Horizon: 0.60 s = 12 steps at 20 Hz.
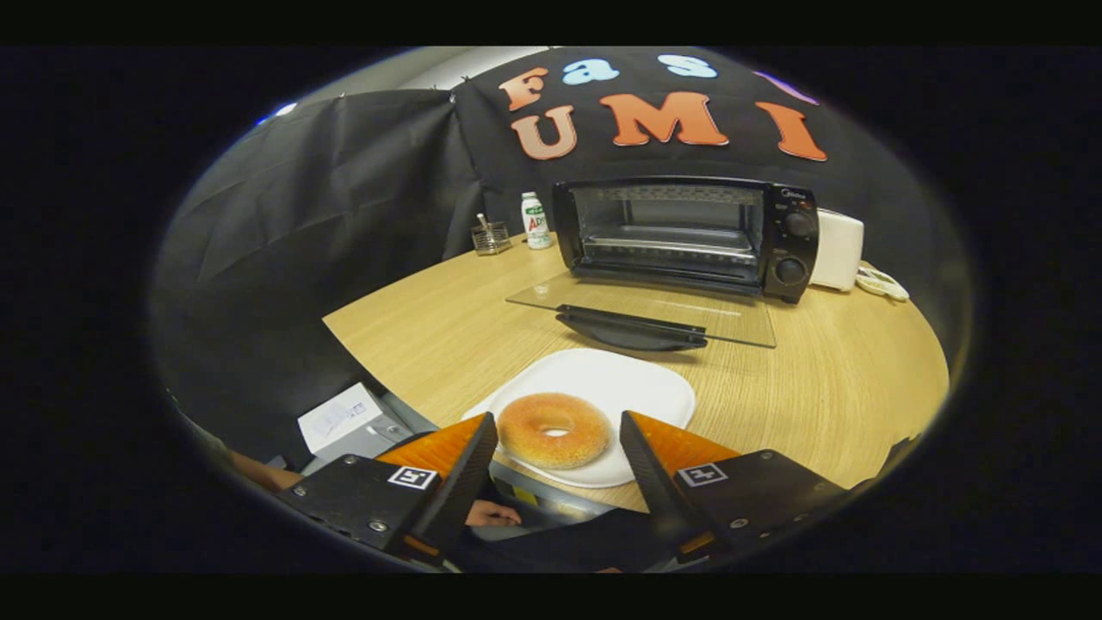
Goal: Open the toaster oven, put the food inside, and close the toaster oven door.
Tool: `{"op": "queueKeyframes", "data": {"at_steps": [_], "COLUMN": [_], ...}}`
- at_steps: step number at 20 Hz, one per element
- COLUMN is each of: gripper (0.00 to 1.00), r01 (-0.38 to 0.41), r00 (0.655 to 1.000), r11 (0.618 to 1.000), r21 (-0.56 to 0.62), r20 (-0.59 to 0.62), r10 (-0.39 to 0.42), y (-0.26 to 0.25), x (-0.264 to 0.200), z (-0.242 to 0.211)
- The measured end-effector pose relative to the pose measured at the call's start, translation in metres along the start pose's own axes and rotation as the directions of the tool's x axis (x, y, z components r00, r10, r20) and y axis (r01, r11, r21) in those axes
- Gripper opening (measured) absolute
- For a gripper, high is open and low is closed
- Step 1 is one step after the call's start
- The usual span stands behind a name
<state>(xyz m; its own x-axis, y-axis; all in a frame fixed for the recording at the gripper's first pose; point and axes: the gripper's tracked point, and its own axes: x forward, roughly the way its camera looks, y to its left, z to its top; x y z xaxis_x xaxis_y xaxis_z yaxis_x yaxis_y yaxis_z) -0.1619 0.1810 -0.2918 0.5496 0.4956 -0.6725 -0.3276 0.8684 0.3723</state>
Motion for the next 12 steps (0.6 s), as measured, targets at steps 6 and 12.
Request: {"op": "queueKeyframes", "data": {"at_steps": [6, 12], "gripper": [0.86, 0.69], "r01": [-0.037, -0.045], "r00": [0.999, 0.999], "r11": [0.999, 0.996], "r21": [0.029, 0.074], "r20": [-0.017, -0.014], "r10": [0.037, 0.046], "y": [0.006, 0.0], "x": [0.013, 0.014], "z": [-0.007, -0.007]}}
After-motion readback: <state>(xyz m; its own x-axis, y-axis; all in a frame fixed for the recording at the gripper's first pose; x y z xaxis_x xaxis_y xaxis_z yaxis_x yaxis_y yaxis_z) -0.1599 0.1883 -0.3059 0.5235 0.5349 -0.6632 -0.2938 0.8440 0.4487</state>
